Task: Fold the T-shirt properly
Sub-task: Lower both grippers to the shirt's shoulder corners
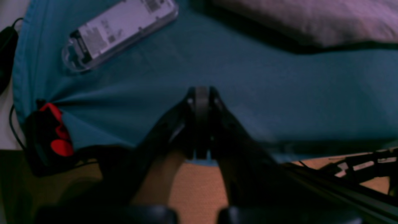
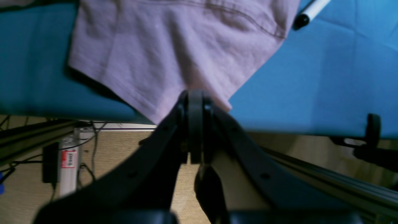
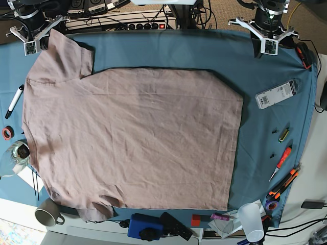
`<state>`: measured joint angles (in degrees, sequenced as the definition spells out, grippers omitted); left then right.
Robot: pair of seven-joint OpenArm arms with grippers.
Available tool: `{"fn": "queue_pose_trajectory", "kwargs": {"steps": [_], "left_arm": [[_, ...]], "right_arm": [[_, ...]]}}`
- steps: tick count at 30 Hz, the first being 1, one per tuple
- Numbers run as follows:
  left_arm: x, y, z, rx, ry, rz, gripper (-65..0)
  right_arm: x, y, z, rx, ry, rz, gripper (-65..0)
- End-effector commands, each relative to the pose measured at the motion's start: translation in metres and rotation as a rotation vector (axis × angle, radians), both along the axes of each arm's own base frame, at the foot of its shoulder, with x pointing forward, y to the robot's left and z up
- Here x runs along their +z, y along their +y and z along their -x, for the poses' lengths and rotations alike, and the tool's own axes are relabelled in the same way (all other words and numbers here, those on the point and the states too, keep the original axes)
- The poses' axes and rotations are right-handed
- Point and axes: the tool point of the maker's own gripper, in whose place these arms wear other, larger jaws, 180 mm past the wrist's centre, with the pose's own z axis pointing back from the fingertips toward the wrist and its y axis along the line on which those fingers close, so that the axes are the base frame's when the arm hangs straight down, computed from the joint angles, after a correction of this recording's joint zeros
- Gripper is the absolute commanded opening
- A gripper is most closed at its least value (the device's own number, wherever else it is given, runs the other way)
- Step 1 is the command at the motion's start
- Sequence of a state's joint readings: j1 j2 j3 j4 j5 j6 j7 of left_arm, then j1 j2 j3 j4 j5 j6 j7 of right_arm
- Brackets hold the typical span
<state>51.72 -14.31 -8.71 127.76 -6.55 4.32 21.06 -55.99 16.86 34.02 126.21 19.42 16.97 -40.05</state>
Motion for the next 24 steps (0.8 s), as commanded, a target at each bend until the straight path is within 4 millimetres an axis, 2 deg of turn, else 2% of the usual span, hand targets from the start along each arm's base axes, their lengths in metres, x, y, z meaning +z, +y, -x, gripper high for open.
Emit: {"fn": "queue_pose_trajectory", "kwargs": {"steps": [1, 4, 5, 7, 11, 15, 19, 22, 24], "left_arm": [[0.007, 0.0, -0.002, -0.007, -0.025, -0.008, -65.0], [0.007, 0.0, -0.001, -0.007, -0.024, -0.008, -54.3], [0.007, 0.0, -0.002, -0.007, -0.024, -0.008, -51.2], [0.008, 0.0, -0.002, -0.007, -0.025, -0.008, -48.2], [0.007, 0.0, -0.001, -0.007, -0.024, -0.008, -48.2], [0.008, 0.001, -0.002, -0.009, -0.024, -0.01, -48.2], [0.007, 0.001, -0.001, -0.008, -0.023, -0.01, -48.2], [0.007, 0.001, -0.001, -0.008, -0.024, -0.01, -48.2], [0.007, 0.001, -0.001, -0.008, -0.024, -0.01, -48.2]], "right_arm": [[0.006, 0.001, -0.002, -0.001, -0.027, 0.002, -62.9], [0.003, 0.005, 0.002, -0.036, -0.035, -0.021, -43.8], [0.001, 0.006, 0.004, -0.049, -0.036, -0.028, -39.4], [0.001, 0.005, 0.005, -0.077, -0.054, -0.017, -38.6], [-0.004, 0.005, 0.005, -0.134, -0.05, -0.024, -38.6], [0.003, -0.001, -0.013, -0.129, -0.089, -0.013, -38.6], [0.023, -0.026, -0.025, -0.163, -0.155, 0.015, -38.6], [0.036, -0.055, -0.025, -0.227, -0.202, -0.003, -38.6], [0.036, -0.073, -0.021, -0.262, -0.209, -0.049, -38.6]]}}
